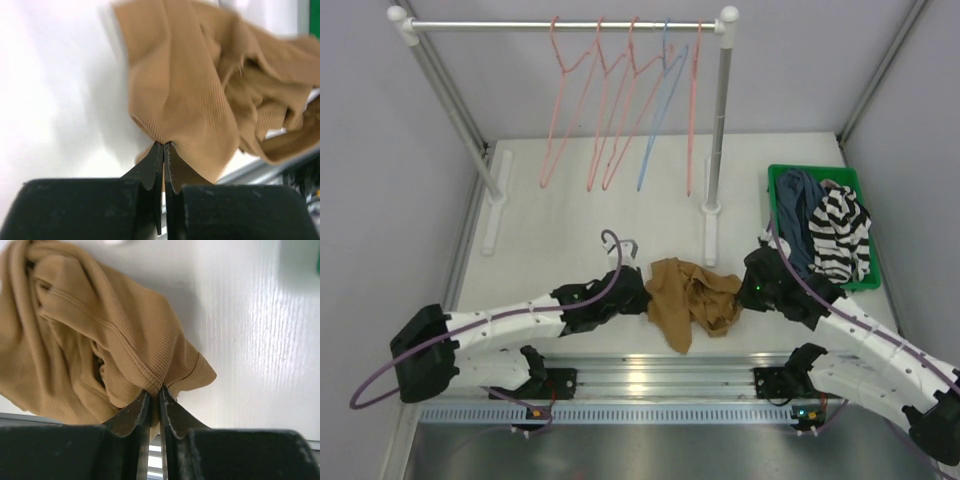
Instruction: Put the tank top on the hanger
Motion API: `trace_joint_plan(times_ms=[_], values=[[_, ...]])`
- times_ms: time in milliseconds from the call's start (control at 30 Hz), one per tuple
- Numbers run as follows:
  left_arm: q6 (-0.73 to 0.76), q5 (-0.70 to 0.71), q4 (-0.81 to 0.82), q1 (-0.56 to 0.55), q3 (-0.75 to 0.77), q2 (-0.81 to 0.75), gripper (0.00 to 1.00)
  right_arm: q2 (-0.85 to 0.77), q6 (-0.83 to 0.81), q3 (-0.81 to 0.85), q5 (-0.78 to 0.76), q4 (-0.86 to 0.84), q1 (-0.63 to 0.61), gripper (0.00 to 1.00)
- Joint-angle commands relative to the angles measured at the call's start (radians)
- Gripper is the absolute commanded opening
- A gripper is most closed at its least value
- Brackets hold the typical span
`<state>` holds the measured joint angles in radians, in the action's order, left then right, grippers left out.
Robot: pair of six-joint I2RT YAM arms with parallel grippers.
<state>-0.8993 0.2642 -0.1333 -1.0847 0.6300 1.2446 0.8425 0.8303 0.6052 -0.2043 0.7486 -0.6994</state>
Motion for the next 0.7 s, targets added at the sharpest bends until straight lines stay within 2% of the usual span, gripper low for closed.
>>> trace_joint_plan(times_ms=[0,100,233,400,467,533,567,600,667], values=[[-0.033,0.266,-0.248,0.045,0.069,-0.138,0.0,-0.023,-0.04,0.138,-0.09,0.078,-0.018,0.1],[-0.023,0.291,-0.342,0.152,0.082,-0.201,0.0,-0.019,-0.065,0.221,-0.125,0.126,-0.017,0.1],[0.033,0.236,-0.344,0.337,0.08,-0.211,0.0,-0.008,-0.094,0.318,-0.13,0.166,-0.017,0.09],[0.042,0.176,-0.315,0.454,0.076,-0.146,0.0,-0.011,-0.112,0.409,-0.147,0.201,-0.018,0.09],[0.059,0.104,-0.264,0.473,0.063,-0.137,0.0,-0.005,-0.122,0.429,-0.142,0.198,-0.018,0.09],[0.089,0.04,-0.209,0.476,0.048,-0.157,0.11,0.009,-0.128,0.441,-0.126,0.196,-0.02,0.09],[0.102,0.014,-0.186,0.474,0.042,-0.186,0.28,0.024,-0.128,0.447,-0.1,0.189,-0.02,0.08],[0.12,-0.055,-0.169,0.473,0.034,-0.201,0.36,0.03,-0.128,0.441,-0.087,0.176,-0.023,0.08],[0.151,-0.095,-0.152,0.47,0.025,-0.255,0.51,0.055,-0.119,0.417,-0.06,0.13,-0.034,0.08]])
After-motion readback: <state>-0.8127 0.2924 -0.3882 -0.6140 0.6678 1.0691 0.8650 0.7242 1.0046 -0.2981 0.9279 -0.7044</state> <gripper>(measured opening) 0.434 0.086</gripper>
